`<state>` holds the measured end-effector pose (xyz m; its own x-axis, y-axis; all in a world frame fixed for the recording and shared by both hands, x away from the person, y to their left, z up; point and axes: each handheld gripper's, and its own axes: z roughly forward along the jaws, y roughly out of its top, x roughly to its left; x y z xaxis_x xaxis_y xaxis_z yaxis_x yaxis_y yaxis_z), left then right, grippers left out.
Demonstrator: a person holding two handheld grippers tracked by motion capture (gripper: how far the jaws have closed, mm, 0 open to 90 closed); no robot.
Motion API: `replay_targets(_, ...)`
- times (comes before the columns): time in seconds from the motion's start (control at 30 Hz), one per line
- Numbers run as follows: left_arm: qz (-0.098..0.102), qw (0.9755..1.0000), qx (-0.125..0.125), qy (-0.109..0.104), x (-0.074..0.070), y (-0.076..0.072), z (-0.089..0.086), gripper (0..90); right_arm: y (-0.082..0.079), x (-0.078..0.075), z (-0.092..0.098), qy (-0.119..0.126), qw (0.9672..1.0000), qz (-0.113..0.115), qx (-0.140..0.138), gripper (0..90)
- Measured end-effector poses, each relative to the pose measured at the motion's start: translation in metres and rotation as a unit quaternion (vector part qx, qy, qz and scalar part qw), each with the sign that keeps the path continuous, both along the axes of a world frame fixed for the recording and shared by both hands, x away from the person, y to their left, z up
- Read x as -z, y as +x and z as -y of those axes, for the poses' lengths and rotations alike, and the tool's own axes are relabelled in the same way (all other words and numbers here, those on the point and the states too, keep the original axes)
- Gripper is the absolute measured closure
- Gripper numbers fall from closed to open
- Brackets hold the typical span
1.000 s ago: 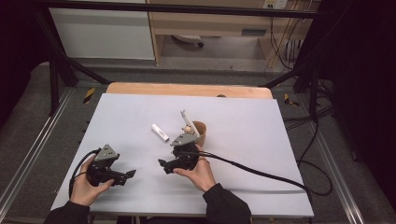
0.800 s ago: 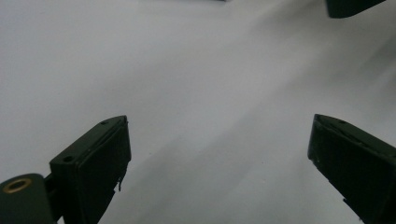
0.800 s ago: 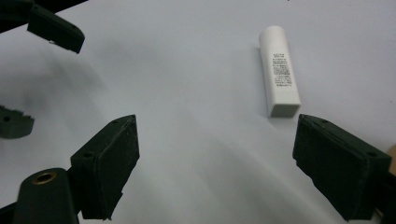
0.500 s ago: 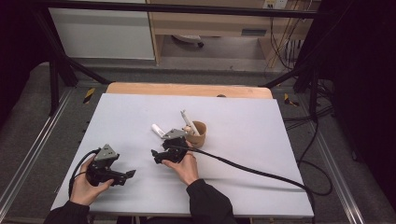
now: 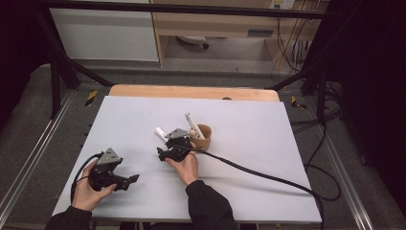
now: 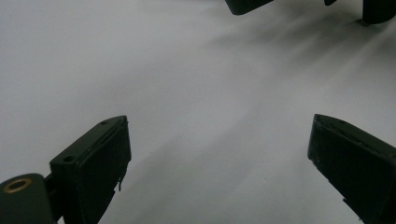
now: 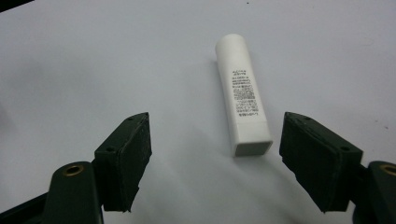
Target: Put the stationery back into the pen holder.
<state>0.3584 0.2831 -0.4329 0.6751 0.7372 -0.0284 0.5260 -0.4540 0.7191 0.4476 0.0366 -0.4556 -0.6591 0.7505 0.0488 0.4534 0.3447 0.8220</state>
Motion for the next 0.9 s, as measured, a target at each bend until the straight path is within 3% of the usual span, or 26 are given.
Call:
replay_targets(0.17,-0.001,1.0,0.001,0.001,0.0,0.0,0.0,6.0,0.005,0.002,0.0,-0.002,1.0,0.002,0.001,29.5)
replay_targets(0.47,-0.002,1.0,0.002,0.0,0.001,0.001,0.001,6.1,0.016,0.004,0.002,-0.003,0.9999,-0.012,0.0,44.8)
replay_targets(0.53,-0.002,1.0,0.002,0.0,0.001,0.0,0.002,6.1,0.017,0.003,0.001,-0.007,1.0,-0.003,-0.001,48.8)
replay_targets(0.9,-0.002,1.0,0.003,0.001,0.001,0.001,0.002,6.3,0.022,0.004,0.0,-0.019,0.9998,-0.005,-0.009,67.9)
